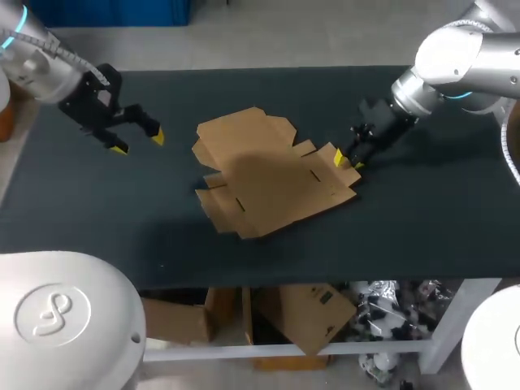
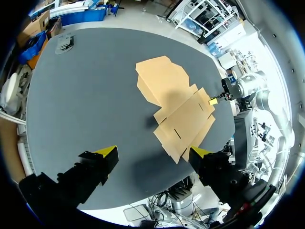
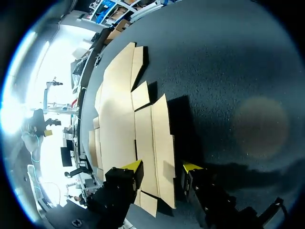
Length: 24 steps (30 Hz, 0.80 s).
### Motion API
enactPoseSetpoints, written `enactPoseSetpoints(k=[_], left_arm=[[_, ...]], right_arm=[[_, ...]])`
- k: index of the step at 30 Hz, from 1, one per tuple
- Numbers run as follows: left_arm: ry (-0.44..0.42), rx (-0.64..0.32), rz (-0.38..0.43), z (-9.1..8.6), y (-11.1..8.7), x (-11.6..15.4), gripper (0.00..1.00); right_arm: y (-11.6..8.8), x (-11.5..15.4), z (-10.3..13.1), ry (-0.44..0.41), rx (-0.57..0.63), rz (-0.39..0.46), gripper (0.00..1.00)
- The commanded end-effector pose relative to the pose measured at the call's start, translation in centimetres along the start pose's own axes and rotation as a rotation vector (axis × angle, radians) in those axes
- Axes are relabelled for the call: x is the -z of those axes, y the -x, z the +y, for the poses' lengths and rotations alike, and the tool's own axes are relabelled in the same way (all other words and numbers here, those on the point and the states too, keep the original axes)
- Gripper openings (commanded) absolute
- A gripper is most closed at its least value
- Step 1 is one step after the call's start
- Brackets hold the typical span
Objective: Assemble the packaging by folding the flat box into shape, placing the metal phone stand inside, and closing the box properly
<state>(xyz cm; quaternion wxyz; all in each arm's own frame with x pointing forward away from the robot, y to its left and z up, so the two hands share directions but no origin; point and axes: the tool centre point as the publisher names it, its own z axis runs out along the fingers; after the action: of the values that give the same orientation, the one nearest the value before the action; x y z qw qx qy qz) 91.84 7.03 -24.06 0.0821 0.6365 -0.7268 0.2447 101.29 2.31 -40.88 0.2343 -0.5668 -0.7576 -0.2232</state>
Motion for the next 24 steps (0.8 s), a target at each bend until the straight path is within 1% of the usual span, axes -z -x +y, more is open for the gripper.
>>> enactPoseSetpoints(k=[1, 2, 4, 5, 6, 7, 18, 24], left_arm=[[0.003, 0.002, -0.004, 0.1, -0.1, 0.1, 1.00], [0.003, 0.002, -0.003, 0.1, -0.1, 0.1, 1.00], [0.005, 0.004, -0.002, 0.1, 0.0, 0.0, 1.00], [0.006, 0.004, -0.001, 0.1, 0.0, 0.0, 1.00], [0.007, 0.004, 0.001, 0.1, 0.0, 0.0, 1.00], [0.008, 0.004, 0.001, 0.1, 0.0, 0.0, 1.00], [0.016, 0.004, 0.007, 0.3, 0.1, -0.2, 1.00], [0.018, 0.007, 0.012, 0.4, 0.1, 0.0, 1.00]], right_arm=[[0.4, -0.1, 0.0, 0.008, 0.000, 0.029, 0.35], [0.4, -0.1, 0.0, 0.010, -0.001, 0.033, 0.30], [0.4, -0.2, 0.0, 0.021, 0.000, 0.046, 0.13], [0.3, -0.2, 0.0, 0.028, 0.000, 0.053, 0.07], [0.3, -0.2, 0.0, 0.031, -0.001, 0.051, 0.06], [0.2, -0.2, 0.0, 0.042, 0.000, 0.061, 0.00], [-0.2, 0.6, -0.6, 0.134, 0.011, 0.118, 0.00], [-1.1, 1.4, -1.5, 0.192, 0.001, 0.135, 0.00]])
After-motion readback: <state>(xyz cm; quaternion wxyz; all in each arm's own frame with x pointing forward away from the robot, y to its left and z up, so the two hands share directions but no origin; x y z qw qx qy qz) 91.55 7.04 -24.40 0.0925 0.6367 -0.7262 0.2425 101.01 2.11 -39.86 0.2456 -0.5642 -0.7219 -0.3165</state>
